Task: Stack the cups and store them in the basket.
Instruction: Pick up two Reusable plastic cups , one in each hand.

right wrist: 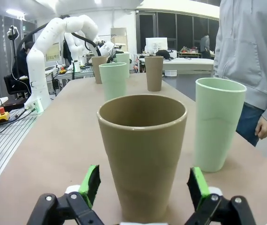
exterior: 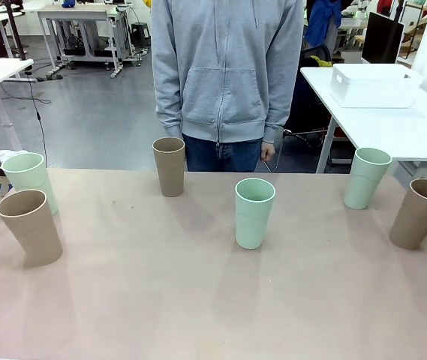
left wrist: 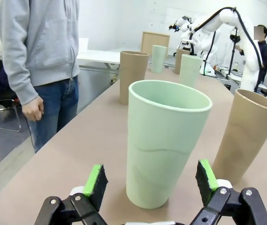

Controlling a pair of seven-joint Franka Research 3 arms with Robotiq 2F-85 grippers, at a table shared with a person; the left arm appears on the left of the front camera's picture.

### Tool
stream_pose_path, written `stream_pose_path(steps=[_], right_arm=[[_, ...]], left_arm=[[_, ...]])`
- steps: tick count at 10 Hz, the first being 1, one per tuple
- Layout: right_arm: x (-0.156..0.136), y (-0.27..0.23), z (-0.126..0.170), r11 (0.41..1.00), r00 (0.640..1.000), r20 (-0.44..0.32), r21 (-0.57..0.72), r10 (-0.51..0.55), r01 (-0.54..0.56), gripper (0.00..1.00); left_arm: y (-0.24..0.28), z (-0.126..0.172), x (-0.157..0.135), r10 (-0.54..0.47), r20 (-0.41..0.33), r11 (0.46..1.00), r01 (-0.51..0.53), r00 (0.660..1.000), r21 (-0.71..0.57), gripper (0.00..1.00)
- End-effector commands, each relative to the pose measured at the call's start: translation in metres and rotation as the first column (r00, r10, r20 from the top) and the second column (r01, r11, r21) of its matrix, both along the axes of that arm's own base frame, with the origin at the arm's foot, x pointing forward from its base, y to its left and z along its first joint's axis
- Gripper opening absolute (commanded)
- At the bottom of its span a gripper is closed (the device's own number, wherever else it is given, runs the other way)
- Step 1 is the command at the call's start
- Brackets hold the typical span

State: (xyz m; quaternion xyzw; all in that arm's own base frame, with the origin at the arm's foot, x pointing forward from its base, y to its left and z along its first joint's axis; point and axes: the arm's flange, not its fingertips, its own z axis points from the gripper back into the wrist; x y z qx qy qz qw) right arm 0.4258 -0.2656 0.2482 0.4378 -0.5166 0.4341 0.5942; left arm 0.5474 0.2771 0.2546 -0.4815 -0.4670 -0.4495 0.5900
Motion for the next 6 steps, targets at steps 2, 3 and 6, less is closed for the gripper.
stream_pose_path(steps=[2,3,6], right_arm=[[0.0,0.0,0.001,1.0,1.0,0.0,-0.002,0.002,-0.002,1.0],[0.0,0.0,0.001,1.0,1.0,0.0,-0.002,0.002,-0.002,1.0],[0.001,0.005,0.0,1.0,1.0,-0.01,-0.021,-0.004,0.004,1.0]], left_arm=[[0.0,0.0,0.0,0.0,0.0,1.0,0.0,1.0,0.0,1.0],[0.0,0.0,0.0,0.0,0.0,1.0,0.0,1.0,0.0,1.0],[-0.01,-0.014,0.002,-0.013,0.047,1.0,0.013,0.999,-0.013,1.0]])
